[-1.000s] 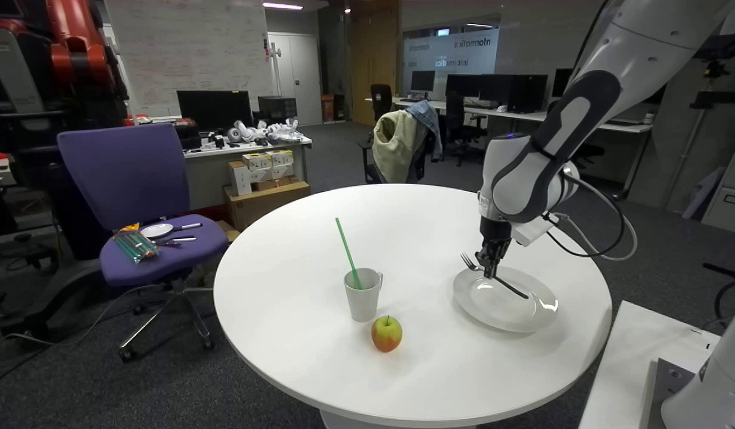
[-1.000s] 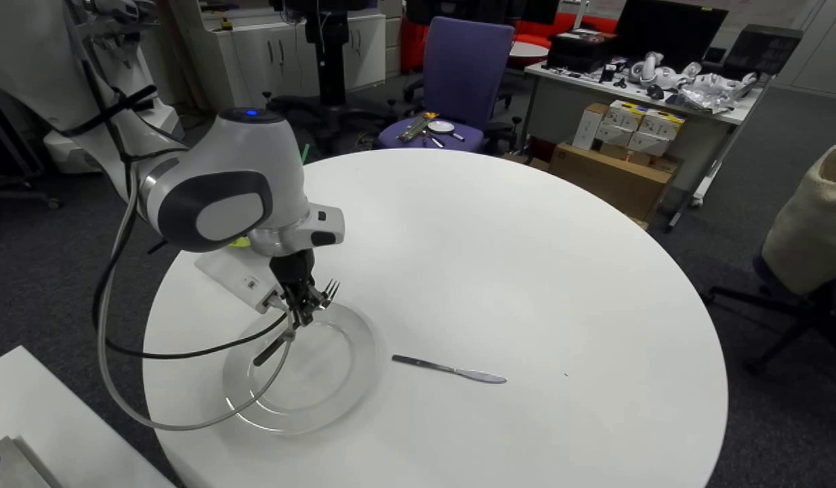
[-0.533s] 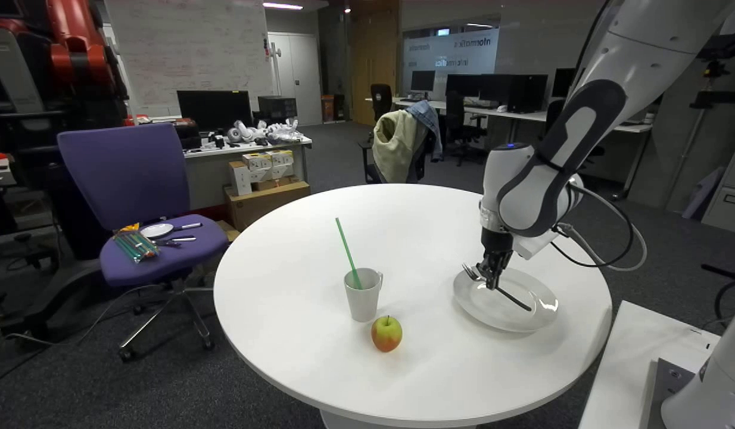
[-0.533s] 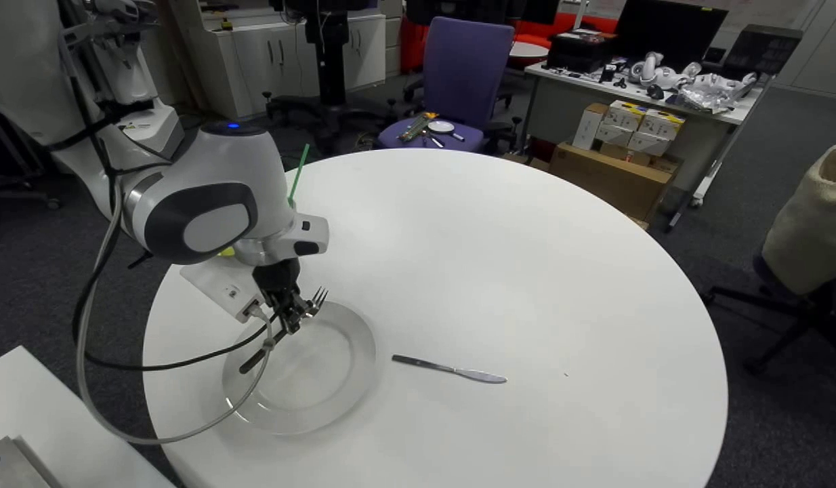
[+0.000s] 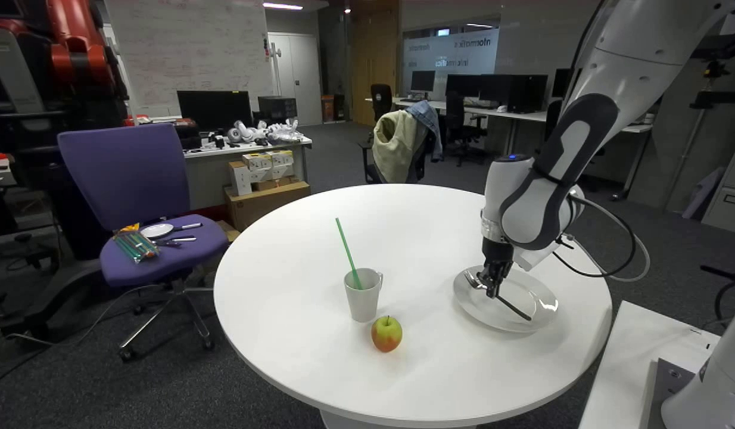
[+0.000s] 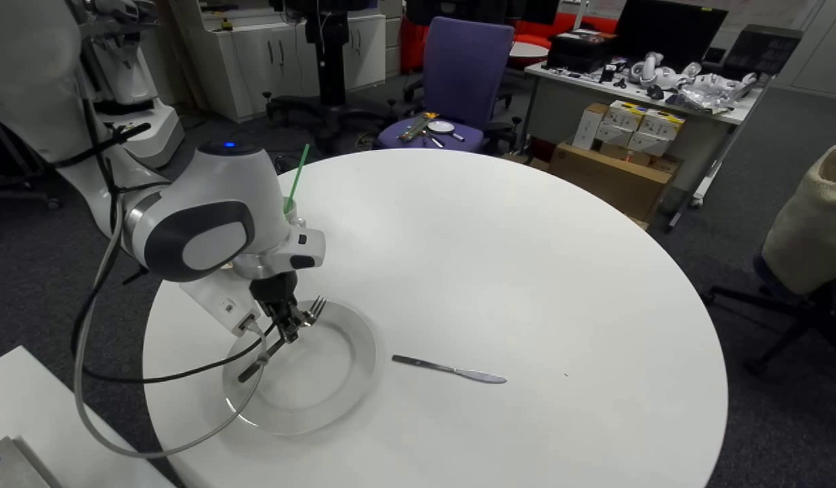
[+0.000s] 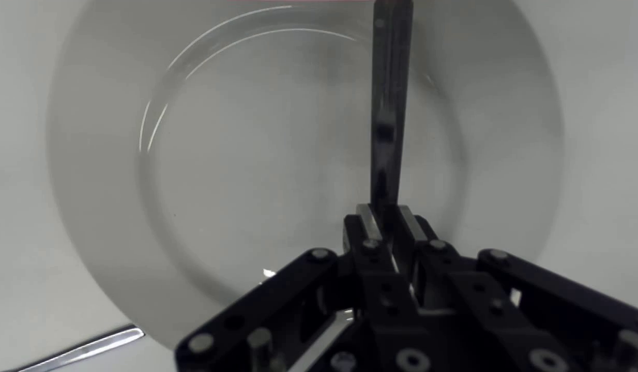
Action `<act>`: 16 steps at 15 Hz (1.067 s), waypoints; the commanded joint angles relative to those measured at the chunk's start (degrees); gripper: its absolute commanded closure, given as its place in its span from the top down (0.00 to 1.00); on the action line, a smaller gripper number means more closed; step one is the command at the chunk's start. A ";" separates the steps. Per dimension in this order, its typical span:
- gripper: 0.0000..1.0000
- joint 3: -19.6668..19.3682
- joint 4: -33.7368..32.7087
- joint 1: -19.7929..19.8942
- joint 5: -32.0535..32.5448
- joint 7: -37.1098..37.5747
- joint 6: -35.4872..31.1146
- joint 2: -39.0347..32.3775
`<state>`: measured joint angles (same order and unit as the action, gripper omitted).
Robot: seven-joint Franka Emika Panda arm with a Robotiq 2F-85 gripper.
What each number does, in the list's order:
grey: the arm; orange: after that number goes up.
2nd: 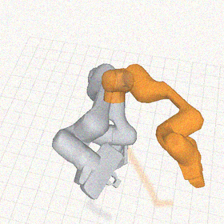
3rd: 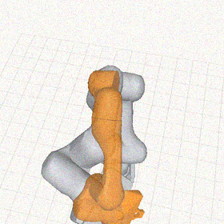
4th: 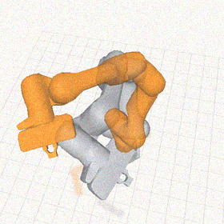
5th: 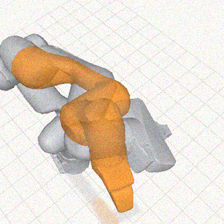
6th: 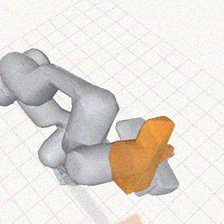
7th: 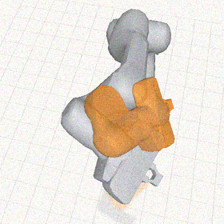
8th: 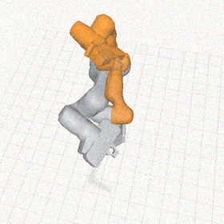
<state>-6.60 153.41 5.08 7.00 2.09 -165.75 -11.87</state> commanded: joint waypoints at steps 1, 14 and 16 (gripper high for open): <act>0.03 -2.43 0.60 -1.92 1.45 2.08 -3.86 -1.40; 0.77 -8.83 2.83 -7.10 3.55 1.33 -9.99 1.18; 0.90 -13.01 5.38 -8.79 6.06 0.31 -11.80 6.37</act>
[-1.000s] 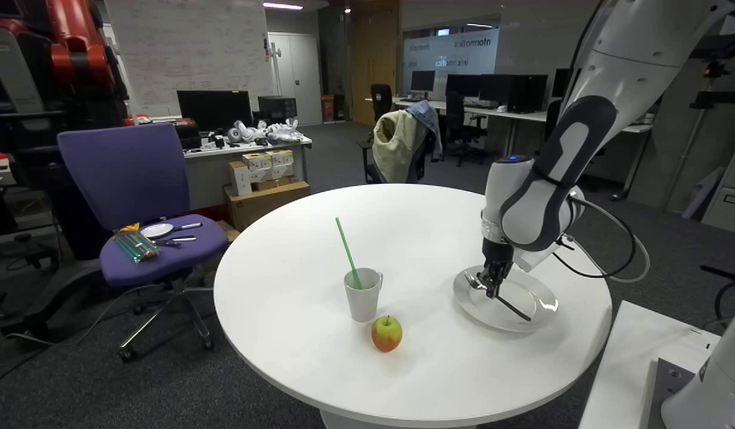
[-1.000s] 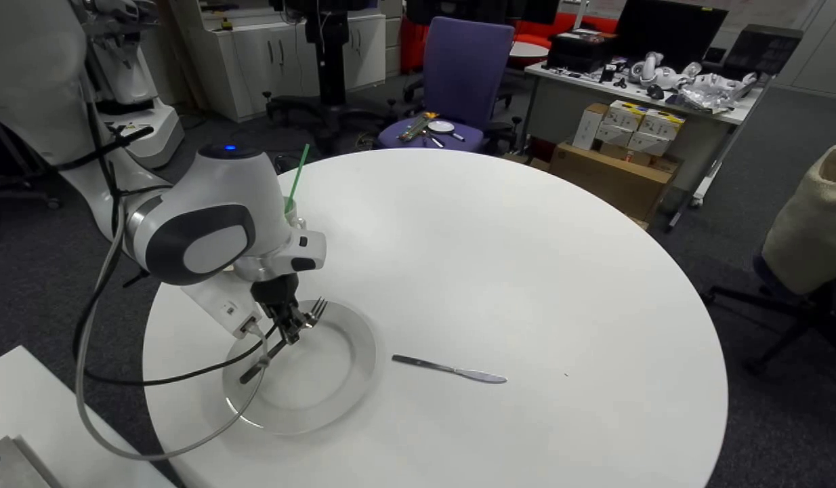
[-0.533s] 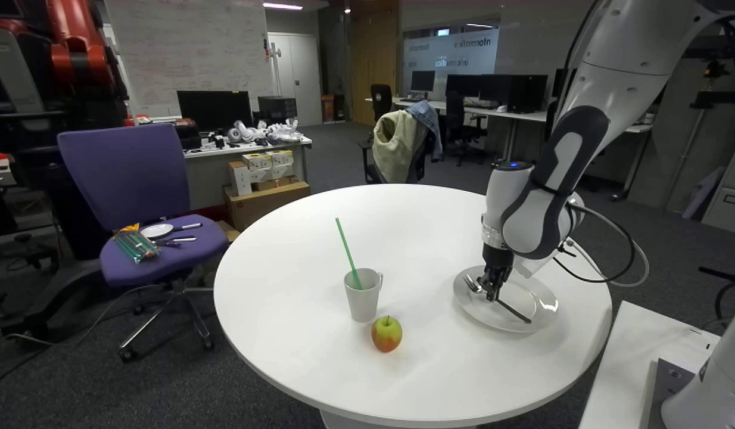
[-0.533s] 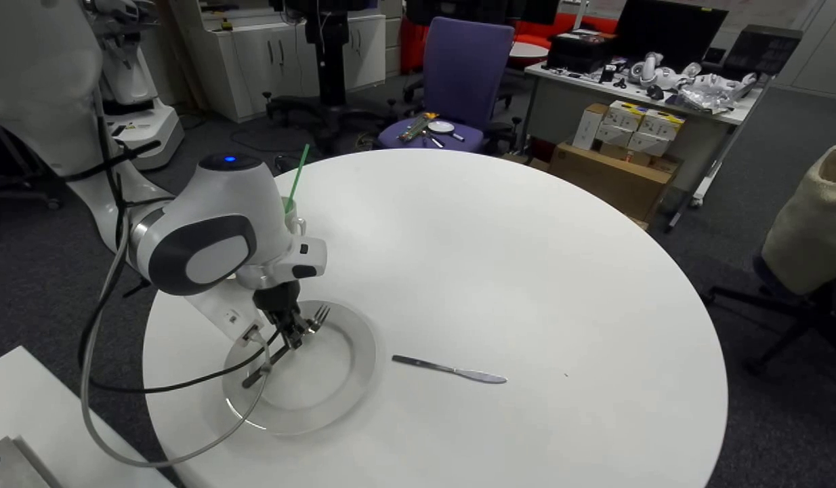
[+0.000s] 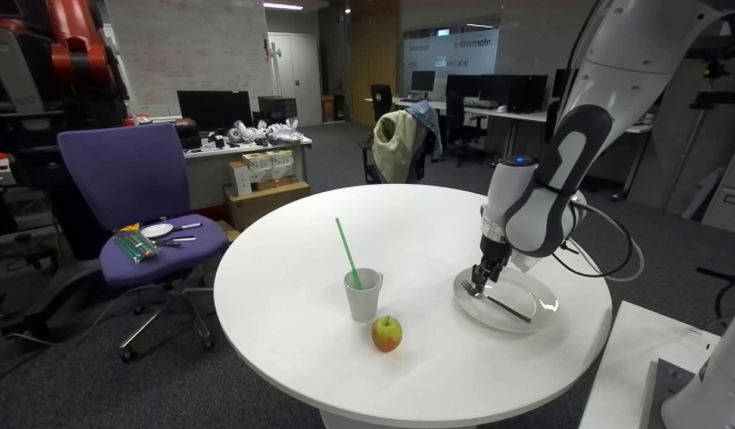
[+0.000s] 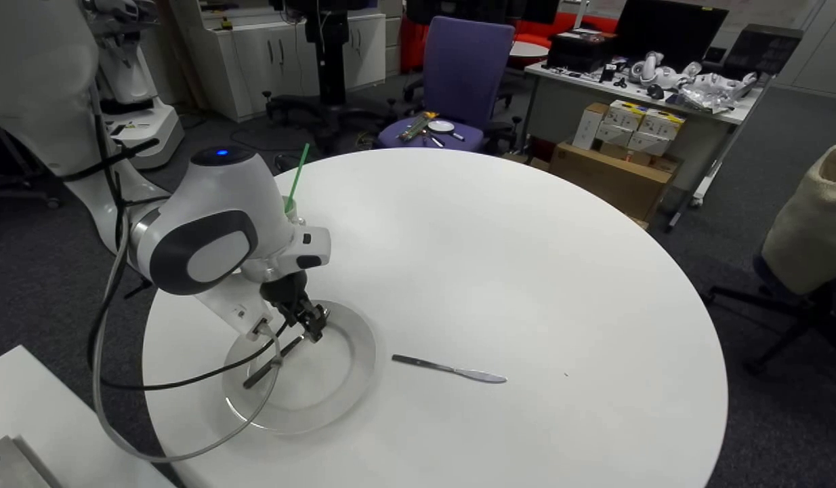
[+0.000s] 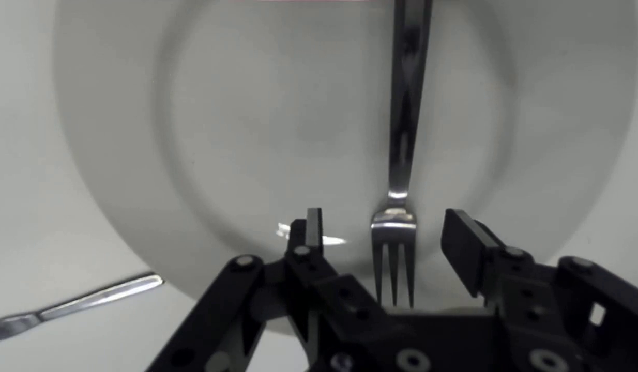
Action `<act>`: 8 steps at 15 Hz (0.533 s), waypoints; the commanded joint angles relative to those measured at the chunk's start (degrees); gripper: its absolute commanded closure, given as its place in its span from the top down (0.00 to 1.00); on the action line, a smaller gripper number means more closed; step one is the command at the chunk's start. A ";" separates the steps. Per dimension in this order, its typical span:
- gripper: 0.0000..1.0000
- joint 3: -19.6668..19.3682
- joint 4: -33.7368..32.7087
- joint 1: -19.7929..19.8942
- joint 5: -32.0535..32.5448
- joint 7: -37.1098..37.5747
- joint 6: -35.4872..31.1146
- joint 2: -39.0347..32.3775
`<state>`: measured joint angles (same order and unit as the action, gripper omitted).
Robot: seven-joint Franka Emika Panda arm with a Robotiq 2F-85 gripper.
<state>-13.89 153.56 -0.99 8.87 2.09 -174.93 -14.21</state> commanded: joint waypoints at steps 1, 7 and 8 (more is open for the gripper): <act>0.98 -5.97 5.58 -2.08 4.48 -1.17 -1.73 10.96; 1.00 -0.05 2.83 5.54 -15.95 -25.01 17.67 24.40; 1.00 -5.24 0.35 1.69 -21.00 -26.00 20.22 24.65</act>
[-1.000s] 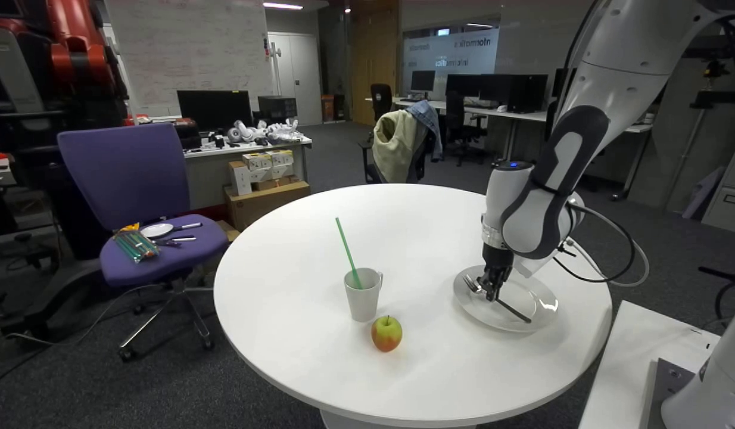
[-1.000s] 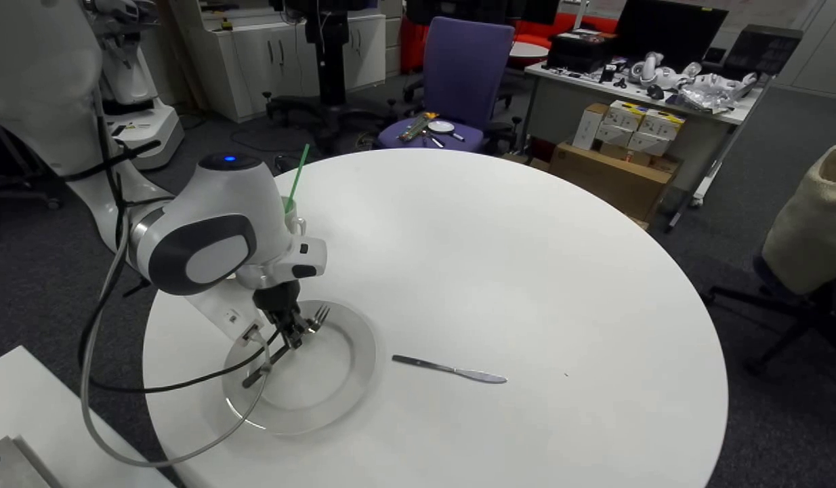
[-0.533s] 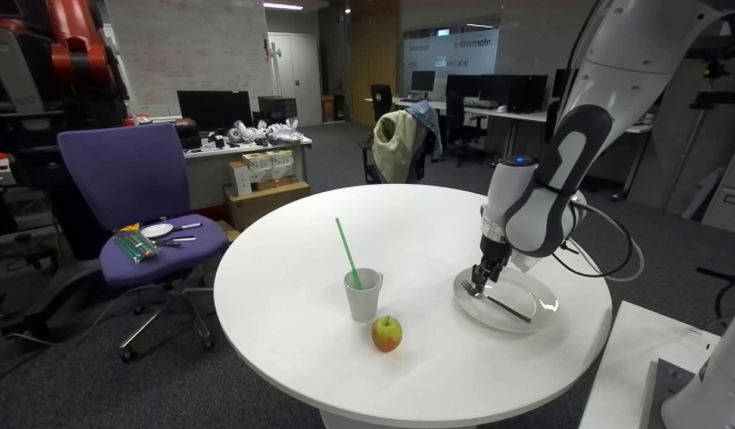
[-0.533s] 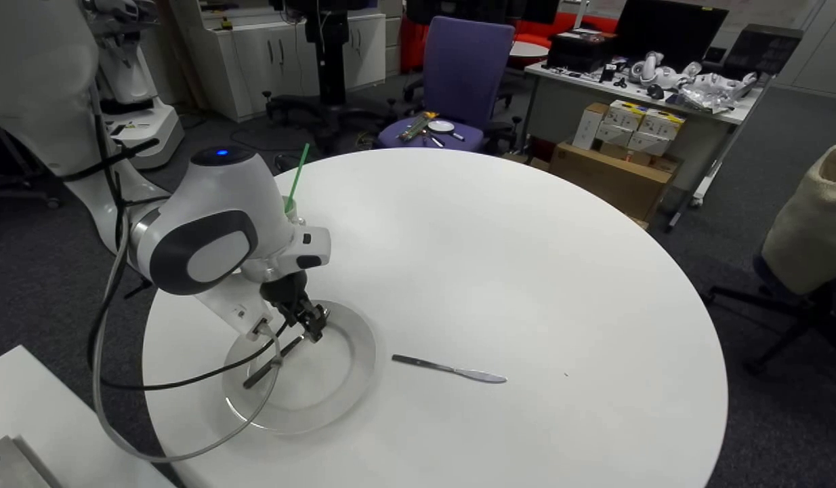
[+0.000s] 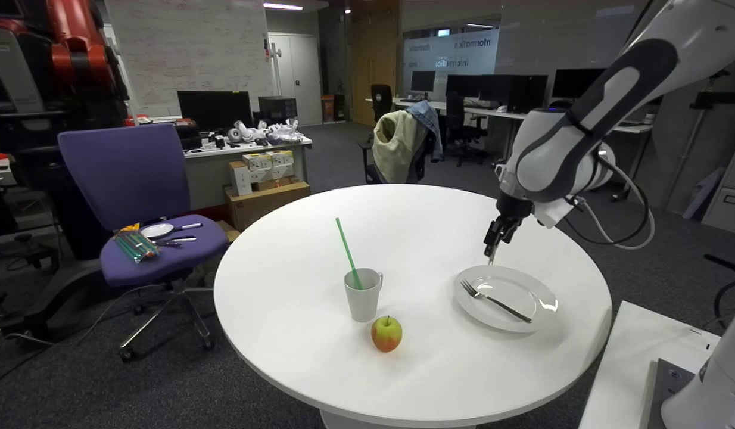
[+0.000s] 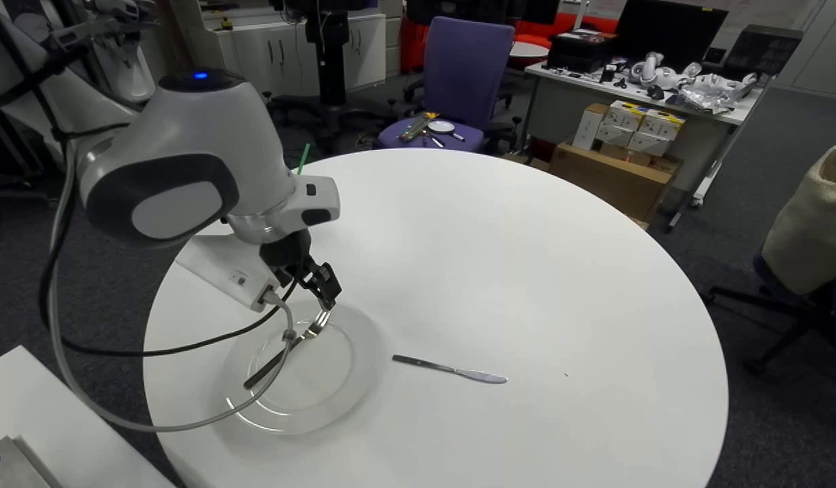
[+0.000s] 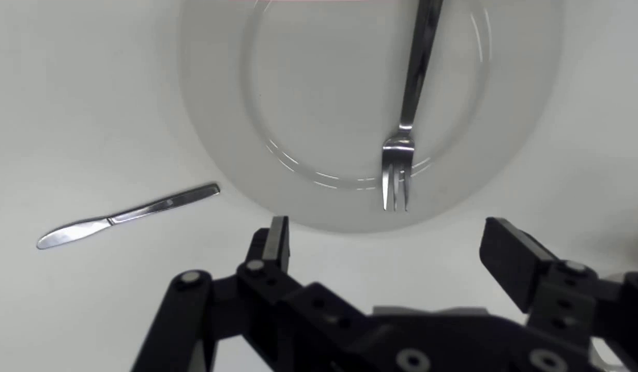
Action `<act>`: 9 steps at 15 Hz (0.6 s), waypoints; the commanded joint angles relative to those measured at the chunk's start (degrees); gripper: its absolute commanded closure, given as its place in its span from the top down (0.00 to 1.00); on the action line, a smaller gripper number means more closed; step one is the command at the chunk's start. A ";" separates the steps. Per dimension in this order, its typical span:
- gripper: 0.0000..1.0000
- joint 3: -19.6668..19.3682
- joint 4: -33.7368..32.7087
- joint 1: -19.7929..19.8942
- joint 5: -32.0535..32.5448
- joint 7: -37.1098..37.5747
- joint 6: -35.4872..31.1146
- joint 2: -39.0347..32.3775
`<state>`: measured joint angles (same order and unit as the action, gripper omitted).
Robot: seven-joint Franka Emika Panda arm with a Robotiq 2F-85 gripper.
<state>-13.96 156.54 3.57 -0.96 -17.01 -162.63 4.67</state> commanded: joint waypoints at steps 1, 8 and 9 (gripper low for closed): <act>1.00 -3.44 -5.17 0.07 -15.29 -8.09 8.81 4.27; 1.00 -8.66 -14.67 -0.52 -31.17 -7.53 7.06 -2.11; 1.00 -9.11 -16.83 -0.53 -33.69 -7.60 7.06 -4.17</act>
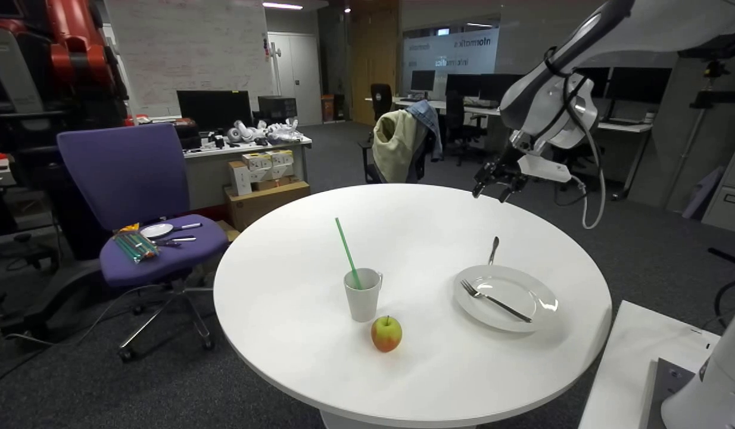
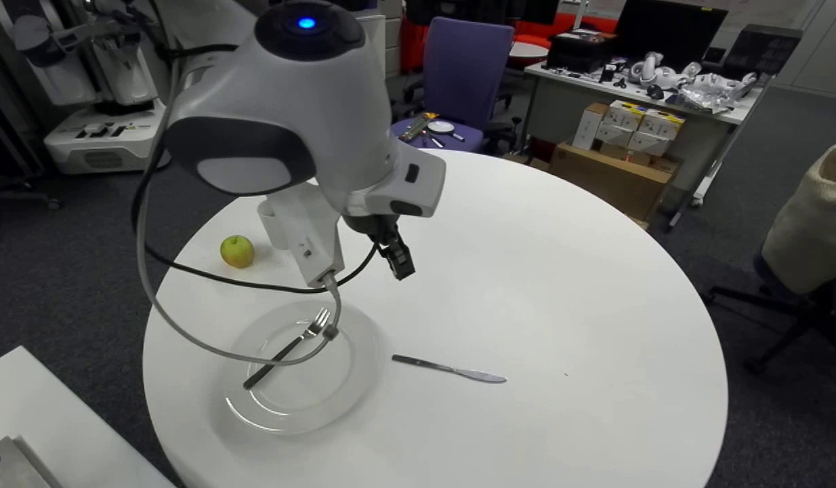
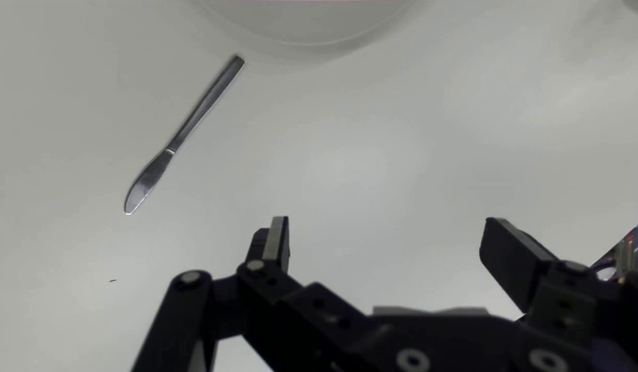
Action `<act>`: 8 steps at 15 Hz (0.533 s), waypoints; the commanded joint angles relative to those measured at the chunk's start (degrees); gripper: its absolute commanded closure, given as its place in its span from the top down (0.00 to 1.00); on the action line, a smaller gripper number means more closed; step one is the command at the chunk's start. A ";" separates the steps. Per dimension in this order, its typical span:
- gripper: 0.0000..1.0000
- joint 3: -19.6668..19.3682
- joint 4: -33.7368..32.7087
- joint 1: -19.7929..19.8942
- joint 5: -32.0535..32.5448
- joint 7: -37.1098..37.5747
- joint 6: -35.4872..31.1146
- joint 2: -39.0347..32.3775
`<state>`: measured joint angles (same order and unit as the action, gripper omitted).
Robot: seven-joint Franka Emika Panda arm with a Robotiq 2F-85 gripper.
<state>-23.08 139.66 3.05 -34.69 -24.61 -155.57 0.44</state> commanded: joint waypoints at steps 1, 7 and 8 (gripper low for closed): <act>1.00 -0.12 -1.41 0.00 -1.01 0.00 0.00 -1.63; 1.00 -0.12 -3.09 -0.18 -1.90 0.01 0.00 -4.07; 1.00 -0.12 -3.09 -0.18 -1.91 0.01 0.00 -4.07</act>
<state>-23.20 136.57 2.87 -36.60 -24.60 -155.56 -3.63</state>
